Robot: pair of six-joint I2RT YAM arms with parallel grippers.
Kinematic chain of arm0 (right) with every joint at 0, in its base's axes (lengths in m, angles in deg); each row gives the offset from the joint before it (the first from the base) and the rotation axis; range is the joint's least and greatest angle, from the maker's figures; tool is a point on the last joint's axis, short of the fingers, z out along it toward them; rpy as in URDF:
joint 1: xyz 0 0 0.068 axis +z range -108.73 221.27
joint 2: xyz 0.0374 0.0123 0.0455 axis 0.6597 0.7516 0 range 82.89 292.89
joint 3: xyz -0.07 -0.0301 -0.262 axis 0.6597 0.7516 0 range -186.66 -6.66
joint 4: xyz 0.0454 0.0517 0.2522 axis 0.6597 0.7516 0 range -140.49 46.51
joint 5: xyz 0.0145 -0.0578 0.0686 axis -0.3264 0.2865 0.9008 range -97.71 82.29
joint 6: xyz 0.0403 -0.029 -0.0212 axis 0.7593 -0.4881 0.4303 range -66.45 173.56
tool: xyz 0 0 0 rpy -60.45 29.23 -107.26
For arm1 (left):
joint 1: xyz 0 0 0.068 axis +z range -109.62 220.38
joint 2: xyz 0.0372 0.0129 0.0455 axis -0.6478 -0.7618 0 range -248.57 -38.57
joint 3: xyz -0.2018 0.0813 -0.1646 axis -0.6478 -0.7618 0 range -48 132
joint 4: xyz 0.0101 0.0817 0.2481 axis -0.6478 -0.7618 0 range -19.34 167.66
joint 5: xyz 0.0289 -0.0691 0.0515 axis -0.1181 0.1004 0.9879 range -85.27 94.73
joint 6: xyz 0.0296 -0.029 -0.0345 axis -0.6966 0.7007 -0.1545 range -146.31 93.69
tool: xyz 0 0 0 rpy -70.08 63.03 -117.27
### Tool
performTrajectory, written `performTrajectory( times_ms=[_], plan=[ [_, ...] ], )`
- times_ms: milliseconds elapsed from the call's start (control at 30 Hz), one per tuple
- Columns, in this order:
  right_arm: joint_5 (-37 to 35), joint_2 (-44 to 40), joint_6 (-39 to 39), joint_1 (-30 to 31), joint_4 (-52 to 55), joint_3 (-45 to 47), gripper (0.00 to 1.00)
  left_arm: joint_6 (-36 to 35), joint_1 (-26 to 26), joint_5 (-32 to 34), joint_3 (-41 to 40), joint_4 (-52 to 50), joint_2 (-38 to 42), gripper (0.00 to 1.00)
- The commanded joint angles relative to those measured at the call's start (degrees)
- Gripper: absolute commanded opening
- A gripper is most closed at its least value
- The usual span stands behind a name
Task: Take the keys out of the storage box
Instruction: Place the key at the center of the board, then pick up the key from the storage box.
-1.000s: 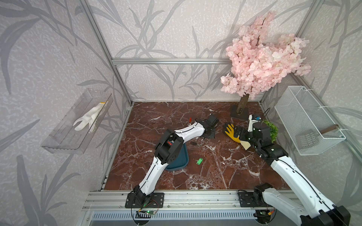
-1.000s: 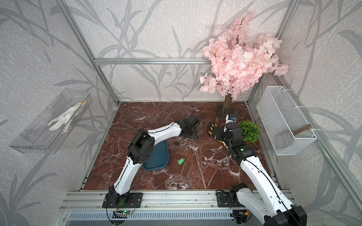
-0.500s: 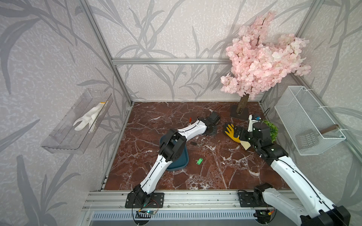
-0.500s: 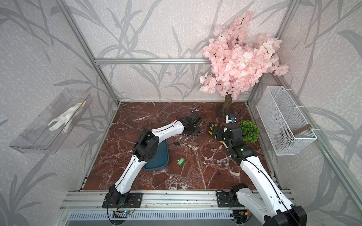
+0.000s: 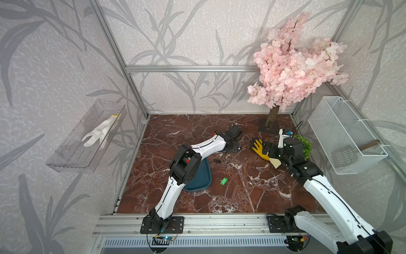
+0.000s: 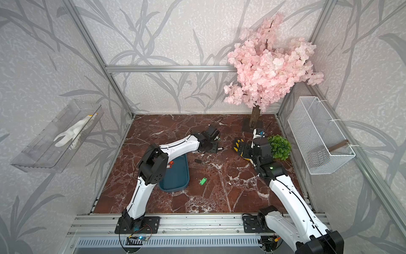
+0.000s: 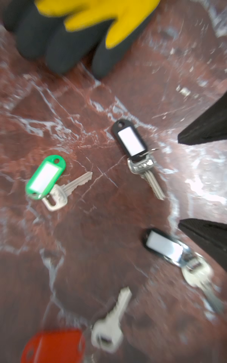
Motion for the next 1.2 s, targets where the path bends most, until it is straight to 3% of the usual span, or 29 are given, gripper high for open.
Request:
performTrajectory(
  times_ms=[0, 133, 367, 567, 900, 1067, 1167],
  plan=[
    [-0.86, 0.17, -1.06, -0.56, 0.03, -0.66, 0.99, 0.23, 1.31, 2.20, -4.73, 2.21, 9.07, 0.75],
    [-0.78, 0.64, -1.25, -0.91, -0.66, -0.18, 0.99, 2.05, 4.00, 3.54, -13.19, 1.94, 18.25, 0.81],
    [-0.22, 2.10, -1.41, -1.45, -1.52, -0.15, 0.99, 4.03, 11.10, 6.49, -26.32, -2.94, 33.09, 0.82],
    [0.37, 3.05, -1.26, -1.71, -2.03, 0.04, 0.99, 3.98, 14.56, 9.35, -32.80, -6.79, 41.86, 0.82],
    [1.81, 3.58, -1.07, -1.71, -3.39, 0.74, 0.99, 2.31, 18.64, 10.07, -33.01, -16.65, 43.83, 0.73],
    [2.30, 3.64, -0.75, -1.71, -3.74, 0.73, 0.99, 1.85, 18.75, 7.26, -32.11, -16.31, 39.73, 0.55],
    [2.06, 3.25, -0.83, -1.71, -3.74, 0.87, 0.99, 1.53, 18.75, 6.07, -30.62, -17.21, 35.40, 0.50]
  ],
)
